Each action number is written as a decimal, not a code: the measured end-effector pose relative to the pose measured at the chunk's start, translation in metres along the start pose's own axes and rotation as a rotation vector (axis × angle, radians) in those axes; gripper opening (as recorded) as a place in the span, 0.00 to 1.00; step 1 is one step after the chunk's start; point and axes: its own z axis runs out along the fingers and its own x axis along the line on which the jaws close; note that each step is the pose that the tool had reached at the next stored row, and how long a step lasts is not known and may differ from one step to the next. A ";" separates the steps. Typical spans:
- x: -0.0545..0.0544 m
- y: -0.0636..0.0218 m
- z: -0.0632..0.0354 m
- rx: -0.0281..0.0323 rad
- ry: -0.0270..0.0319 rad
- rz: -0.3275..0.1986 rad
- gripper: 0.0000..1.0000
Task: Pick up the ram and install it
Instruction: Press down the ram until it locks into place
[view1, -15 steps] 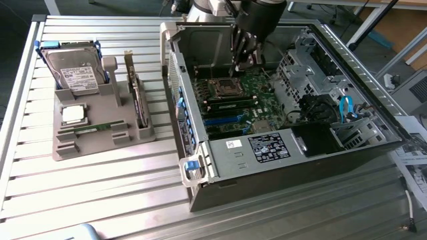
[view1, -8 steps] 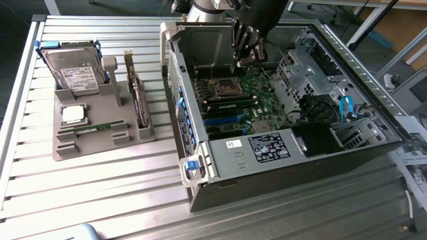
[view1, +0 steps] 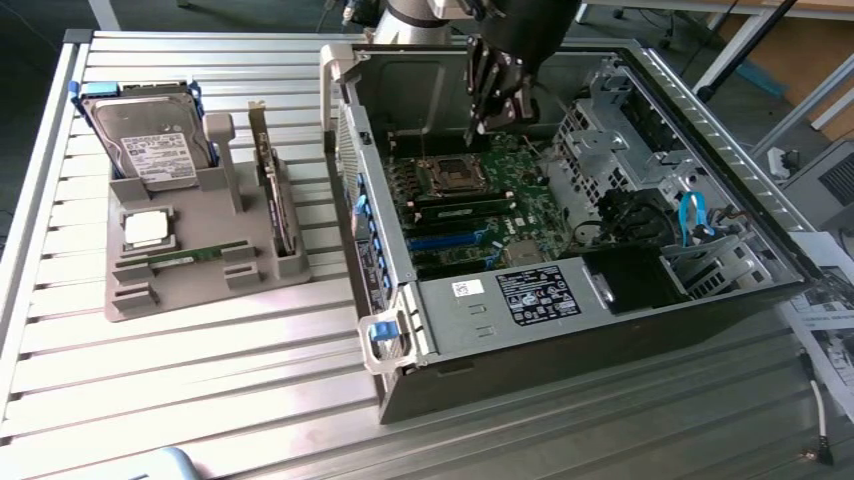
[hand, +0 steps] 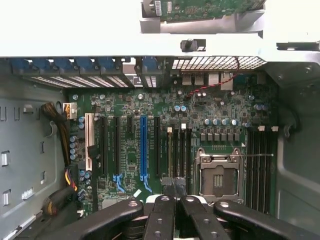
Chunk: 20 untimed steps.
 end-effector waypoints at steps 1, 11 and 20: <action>0.000 -0.0032 0.0000 0.0000 -0.0001 0.000 0.11; 0.000 -0.0376 -0.0002 -0.0001 -0.0002 0.000 0.11; 0.000 -0.0427 -0.0011 -0.0002 0.0000 0.000 0.11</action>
